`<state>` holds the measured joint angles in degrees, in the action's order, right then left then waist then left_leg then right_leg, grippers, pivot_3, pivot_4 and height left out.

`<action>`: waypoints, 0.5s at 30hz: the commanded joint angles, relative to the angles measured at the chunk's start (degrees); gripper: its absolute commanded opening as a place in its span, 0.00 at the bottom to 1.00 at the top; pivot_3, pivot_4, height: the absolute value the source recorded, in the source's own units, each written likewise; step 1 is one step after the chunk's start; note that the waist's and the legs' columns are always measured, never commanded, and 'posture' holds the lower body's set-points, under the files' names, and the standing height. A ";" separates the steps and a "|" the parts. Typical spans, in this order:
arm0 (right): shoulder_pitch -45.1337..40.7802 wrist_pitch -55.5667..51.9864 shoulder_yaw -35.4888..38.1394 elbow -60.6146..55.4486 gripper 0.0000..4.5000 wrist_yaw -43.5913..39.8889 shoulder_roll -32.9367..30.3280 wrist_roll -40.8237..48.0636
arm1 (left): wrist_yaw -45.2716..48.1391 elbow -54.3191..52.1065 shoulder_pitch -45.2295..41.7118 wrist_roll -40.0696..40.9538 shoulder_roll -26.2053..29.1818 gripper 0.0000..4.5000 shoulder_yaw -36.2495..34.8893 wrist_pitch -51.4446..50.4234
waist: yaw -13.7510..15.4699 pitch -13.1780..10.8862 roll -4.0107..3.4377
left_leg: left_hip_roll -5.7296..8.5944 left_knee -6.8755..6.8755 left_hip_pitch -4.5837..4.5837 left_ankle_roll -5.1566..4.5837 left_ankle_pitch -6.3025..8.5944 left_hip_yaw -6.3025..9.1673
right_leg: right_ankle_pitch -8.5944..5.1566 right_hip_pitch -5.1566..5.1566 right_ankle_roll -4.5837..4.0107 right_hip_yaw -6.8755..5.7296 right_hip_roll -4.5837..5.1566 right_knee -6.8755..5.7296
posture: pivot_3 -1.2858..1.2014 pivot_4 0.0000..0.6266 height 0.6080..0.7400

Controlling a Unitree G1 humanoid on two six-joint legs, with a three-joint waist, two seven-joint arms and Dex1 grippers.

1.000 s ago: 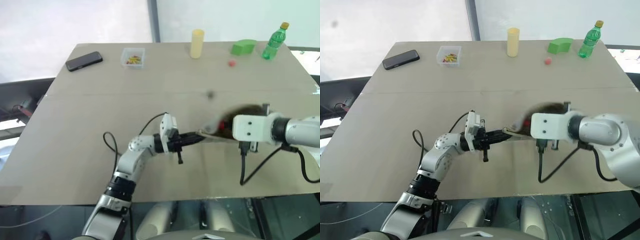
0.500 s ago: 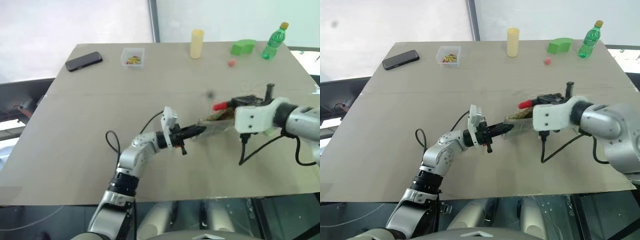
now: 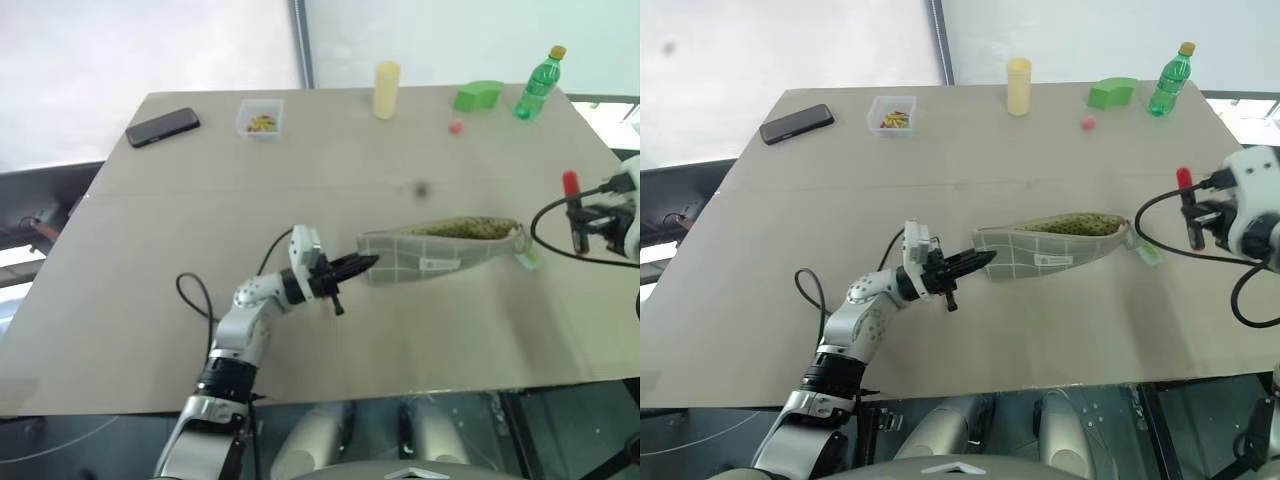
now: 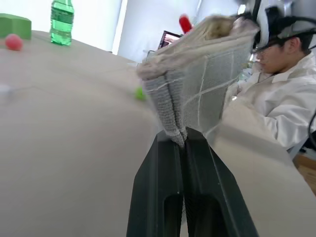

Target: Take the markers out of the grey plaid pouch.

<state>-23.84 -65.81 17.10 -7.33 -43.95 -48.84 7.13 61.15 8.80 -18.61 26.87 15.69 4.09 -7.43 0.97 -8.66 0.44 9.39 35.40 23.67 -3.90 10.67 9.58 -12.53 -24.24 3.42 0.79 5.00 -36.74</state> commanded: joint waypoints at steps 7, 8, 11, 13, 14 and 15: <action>-6.89 10.70 -10.11 23.04 0.06 -1.70 -2.47 -0.72 | -1.22 -8.06 4.25 1.40 3.08 0.00 -2.80 -1.53 | -0.26 -0.01 0.00 | -0.01 0.00 0.01 0.10 -0.07 -0.16 | 0.01 -0.04 0.00 0.13 -0.01 0.00 | 0.52 0.24 1.00; -8.07 11.71 -10.60 25.32 0.17 -1.46 -2.03 -0.78 | -1.77 -8.90 4.82 1.55 3.25 0.00 -3.17 -1.66 | -0.21 -0.01 0.01 | -0.01 0.01 -0.02 0.01 -0.01 -0.16 | 0.01 -0.01 0.00 0.13 -0.01 0.00 | 0.52 0.24 1.00; -10.16 13.50 -11.35 28.34 0.40 -1.22 -1.49 -0.34 | -3.61 -10.48 5.75 1.49 3.69 0.00 -4.35 -1.47 | -0.09 -0.02 0.01 | 0.00 0.02 -0.01 -0.03 0.01 -0.14 | 0.02 0.00 0.02 0.11 -0.01 0.00 | 0.52 0.24 1.00; -10.05 13.94 -10.94 26.92 0.58 -1.56 -1.55 0.64 | -4.67 -10.75 5.68 1.21 3.93 0.00 -5.45 -0.58 | -0.10 -0.02 0.00 | 0.00 0.02 0.00 -0.02 0.01 -0.13 | 0.02 -0.01 0.02 0.10 -0.01 0.00 | 0.52 0.24 1.00; -9.89 14.15 -10.09 25.60 0.65 -1.47 -1.38 1.48 | -5.19 -10.78 5.47 1.11 4.00 0.00 -6.09 -0.04 | -0.12 -0.02 0.00 | 0.00 0.02 0.02 -0.01 0.00 -0.12 | 0.03 -0.04 0.02 0.09 -0.01 -0.01 | 0.52 0.24 1.00; -9.50 14.96 -8.63 23.48 0.65 -1.07 -1.08 2.45 | -6.01 -10.68 5.07 0.94 3.99 0.00 -6.94 0.89 | -0.11 -0.02 0.00 | 0.00 0.01 0.02 0.02 -0.02 -0.12 | 0.03 -0.04 0.02 0.09 -0.01 0.00 | 0.52 0.24 1.00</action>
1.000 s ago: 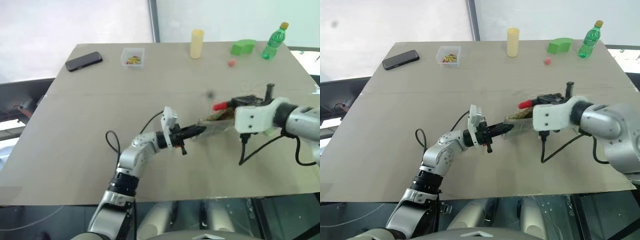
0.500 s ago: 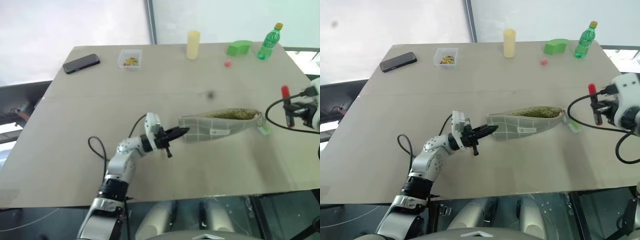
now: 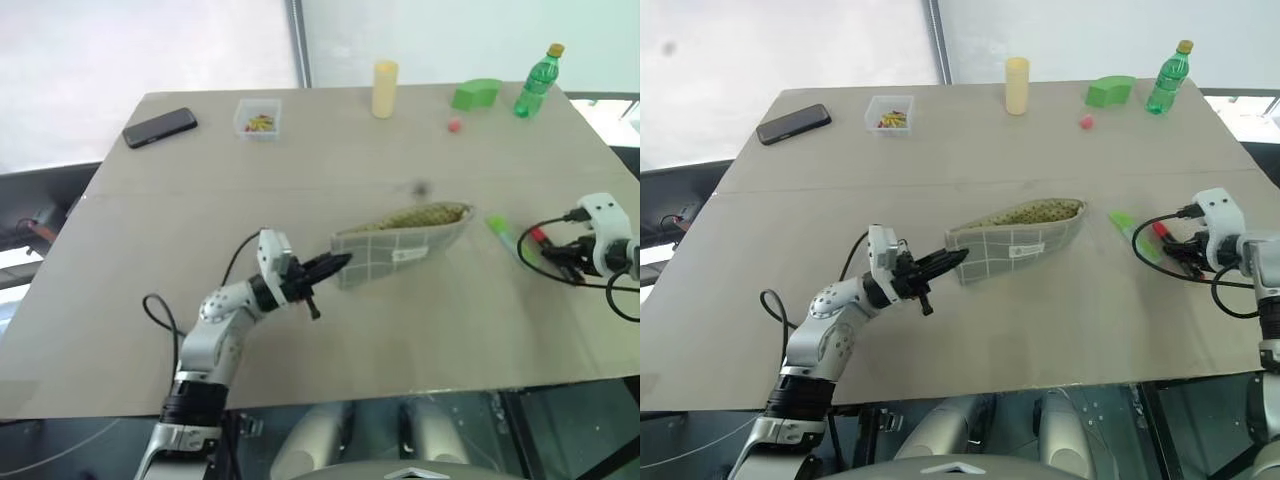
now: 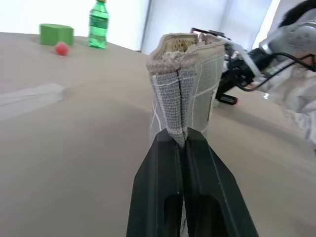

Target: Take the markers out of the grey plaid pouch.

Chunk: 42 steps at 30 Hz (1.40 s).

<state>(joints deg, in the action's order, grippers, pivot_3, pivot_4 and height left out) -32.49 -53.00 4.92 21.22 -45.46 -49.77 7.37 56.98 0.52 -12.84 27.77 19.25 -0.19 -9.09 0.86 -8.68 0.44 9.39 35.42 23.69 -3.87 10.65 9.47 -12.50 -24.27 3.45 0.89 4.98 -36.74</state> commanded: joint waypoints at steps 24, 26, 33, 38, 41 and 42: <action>29.58 31.37 8.10 -50.16 0.66 0.40 11.89 11.99 | -1.08 16.56 7.90 -13.45 19.09 0.51 -7.82 40.47 | 0.05 0.02 0.03 | 0.01 -0.04 -0.05 -0.09 0.08 -0.11 | 0.09 -0.07 0.15 0.13 -0.02 0.01 | 0.52 0.24 1.00; 31.65 31.57 9.87 -50.85 0.66 0.43 11.52 12.87 | -0.85 10.29 10.77 -5.51 18.82 0.69 -9.63 31.48 | 0.01 0.01 0.03 | 0.01 -0.04 -0.03 -0.10 0.09 -0.10 | 0.10 -0.08 0.15 0.13 -0.03 0.02 | 0.52 0.24 1.00; 46.06 30.18 21.53 -52.18 0.94 -0.64 9.10 14.34 | -0.74 -9.00 22.47 12.53 22.23 1.00 -16.49 9.65 | 0.31 0.01 0.03 | -0.01 -0.06 -0.06 -0.11 0.10 -0.07 | 0.06 -0.05 0.18 0.11 -0.05 0.01 | 0.52 0.24 1.00; 56.21 29.92 28.16 -55.03 0.99 -0.70 11.24 16.30 | -5.54 -16.37 25.37 16.55 23.64 1.00 -19.89 -1.47 | 0.19 -0.01 0.00 | -0.13 -0.07 -0.24 -0.10 0.10 -0.17 | -0.22 0.18 0.16 0.16 -0.06 -0.05 | 0.52 0.24 1.00; 58.48 29.72 28.47 -55.04 0.99 -0.69 11.42 16.81 | -7.59 -17.76 25.25 15.42 23.93 1.00 -20.33 -4.75 | -0.06 -0.07 0.00 | -0.24 -0.18 -0.65 -0.09 0.12 -0.43 | -0.24 0.57 0.15 0.24 0.01 -0.06 | 0.52 0.24 1.00; 59.23 30.14 28.22 -54.67 0.99 -0.72 11.45 16.36 | -7.89 -17.77 25.19 14.32 23.92 1.00 -20.22 -4.86 | -0.13 -0.07 -0.01 | -0.30 -0.23 -0.72 -0.10 0.13 -0.54 | -0.25 0.62 0.15 0.28 0.05 -0.06 | 0.52 0.24 1.00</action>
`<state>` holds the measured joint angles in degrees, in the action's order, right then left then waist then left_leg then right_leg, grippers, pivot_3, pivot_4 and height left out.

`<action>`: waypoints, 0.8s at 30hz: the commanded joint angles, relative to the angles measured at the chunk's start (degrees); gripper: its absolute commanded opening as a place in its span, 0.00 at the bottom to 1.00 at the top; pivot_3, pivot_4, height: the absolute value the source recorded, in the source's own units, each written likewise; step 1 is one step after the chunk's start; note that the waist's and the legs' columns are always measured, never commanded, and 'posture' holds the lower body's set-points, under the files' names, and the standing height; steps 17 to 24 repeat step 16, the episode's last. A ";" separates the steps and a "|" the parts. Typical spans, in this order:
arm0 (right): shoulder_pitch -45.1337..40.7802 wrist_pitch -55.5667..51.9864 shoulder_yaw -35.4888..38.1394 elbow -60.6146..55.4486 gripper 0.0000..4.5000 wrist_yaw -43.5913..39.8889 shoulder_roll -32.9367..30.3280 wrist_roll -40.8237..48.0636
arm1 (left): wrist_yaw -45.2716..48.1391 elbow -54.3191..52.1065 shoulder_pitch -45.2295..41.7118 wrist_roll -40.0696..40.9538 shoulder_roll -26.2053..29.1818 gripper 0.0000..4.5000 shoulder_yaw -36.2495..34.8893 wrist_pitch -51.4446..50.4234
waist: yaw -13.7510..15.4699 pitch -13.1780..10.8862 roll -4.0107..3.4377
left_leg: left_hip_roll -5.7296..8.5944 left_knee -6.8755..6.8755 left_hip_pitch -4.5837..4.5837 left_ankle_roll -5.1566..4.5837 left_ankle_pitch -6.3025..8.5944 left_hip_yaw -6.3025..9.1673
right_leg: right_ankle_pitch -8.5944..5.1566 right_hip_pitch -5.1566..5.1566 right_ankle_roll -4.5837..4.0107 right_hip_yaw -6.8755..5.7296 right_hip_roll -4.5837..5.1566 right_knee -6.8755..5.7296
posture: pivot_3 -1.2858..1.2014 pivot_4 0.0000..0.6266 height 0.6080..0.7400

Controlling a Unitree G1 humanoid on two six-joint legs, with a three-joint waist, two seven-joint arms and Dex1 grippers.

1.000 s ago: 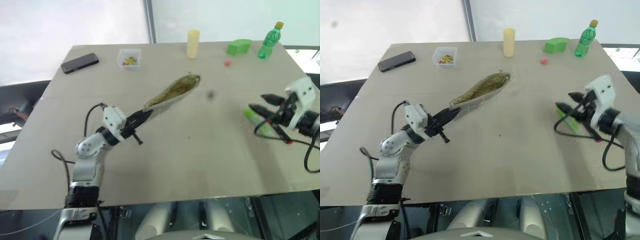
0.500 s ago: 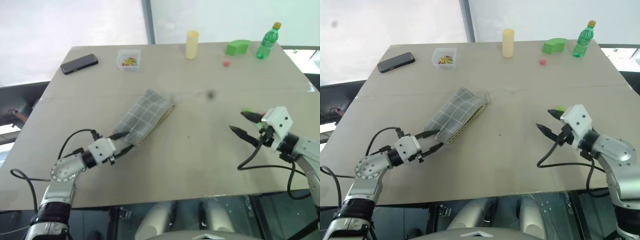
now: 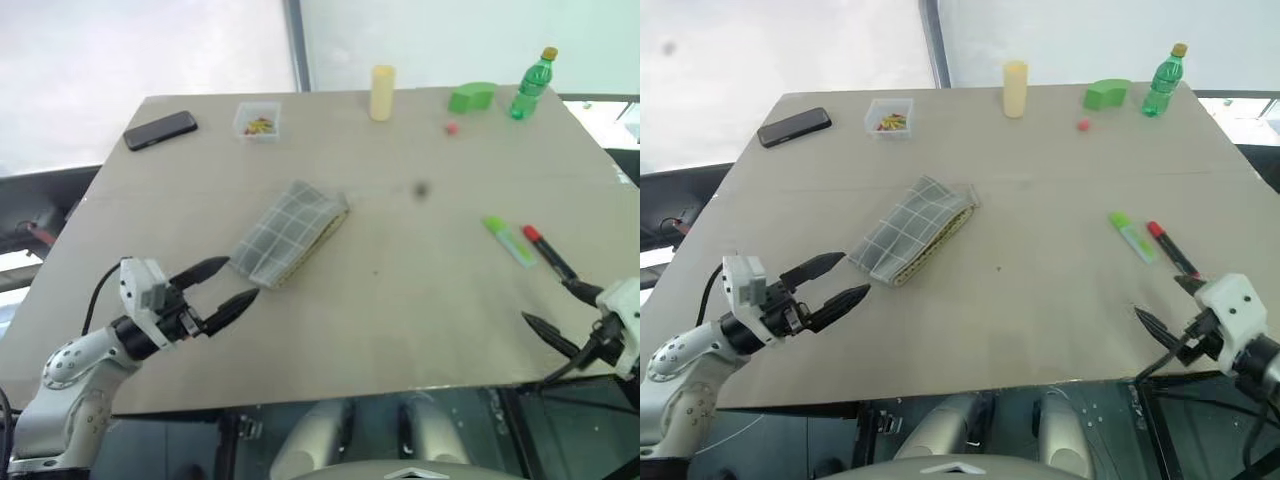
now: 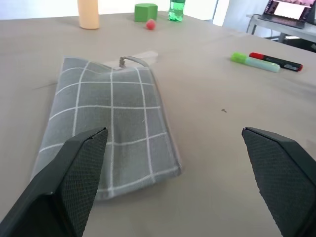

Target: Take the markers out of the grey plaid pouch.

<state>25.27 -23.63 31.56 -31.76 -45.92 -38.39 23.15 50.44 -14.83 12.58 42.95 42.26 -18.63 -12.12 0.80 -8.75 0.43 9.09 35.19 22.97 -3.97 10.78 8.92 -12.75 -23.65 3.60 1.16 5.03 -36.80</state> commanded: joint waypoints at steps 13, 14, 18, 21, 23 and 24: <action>-0.35 4.71 2.84 6.21 0.99 -2.43 -3.22 -0.23 | 1.25 -4.40 6.75 -4.43 -1.52 1.00 -1.46 -2.41 | 0.01 -0.04 -0.02 | -0.32 -0.14 -0.01 -0.11 0.26 -0.69 | 0.00 -0.15 -0.01 0.04 0.11 0.29 | 0.52 0.24 1.00; -0.56 5.06 2.88 6.97 0.99 -2.91 -3.58 -0.16 | 1.58 -4.38 7.49 -4.77 -1.77 1.00 -1.56 -1.98 | 0.09 -0.07 0.01 | -0.32 -0.15 0.00 -0.14 0.29 -0.70 | 0.00 -0.15 -0.01 0.05 0.11 0.31 | 0.52 0.24 1.00; -1.02 5.99 2.61 8.21 0.99 -3.41 -4.02 -0.48 | 2.28 -3.90 8.13 -5.29 -1.91 1.00 -1.89 -1.50 | 0.13 -0.08 0.04 | -0.34 -0.15 0.02 -0.16 0.31 -0.70 | 0.00 -0.14 -0.01 0.02 0.11 0.36 | 0.52 0.24 1.00; -1.02 5.99 2.61 8.21 0.99 -3.41 -4.02 -0.48 | 2.28 -3.90 8.13 -5.29 -1.91 1.00 -1.89 -1.50 | 0.13 -0.08 0.04 | -0.34 -0.15 0.02 -0.16 0.31 -0.70 | 0.00 -0.14 -0.01 0.02 0.11 0.36 | 0.52 0.24 1.00; -1.02 5.99 2.61 8.21 0.99 -3.41 -4.02 -0.48 | 2.28 -3.90 8.13 -5.29 -1.91 1.00 -1.89 -1.50 | 0.13 -0.08 0.04 | -0.34 -0.15 0.02 -0.16 0.31 -0.70 | 0.00 -0.14 -0.01 0.02 0.11 0.36 | 0.52 0.24 1.00; -1.02 5.99 2.61 8.21 0.99 -3.41 -4.02 -0.48 | 2.28 -3.90 8.13 -5.29 -1.91 1.00 -1.89 -1.50 | 0.13 -0.08 0.04 | -0.34 -0.15 0.02 -0.16 0.31 -0.70 | 0.00 -0.14 -0.01 0.02 0.11 0.36 | 0.52 0.24 1.00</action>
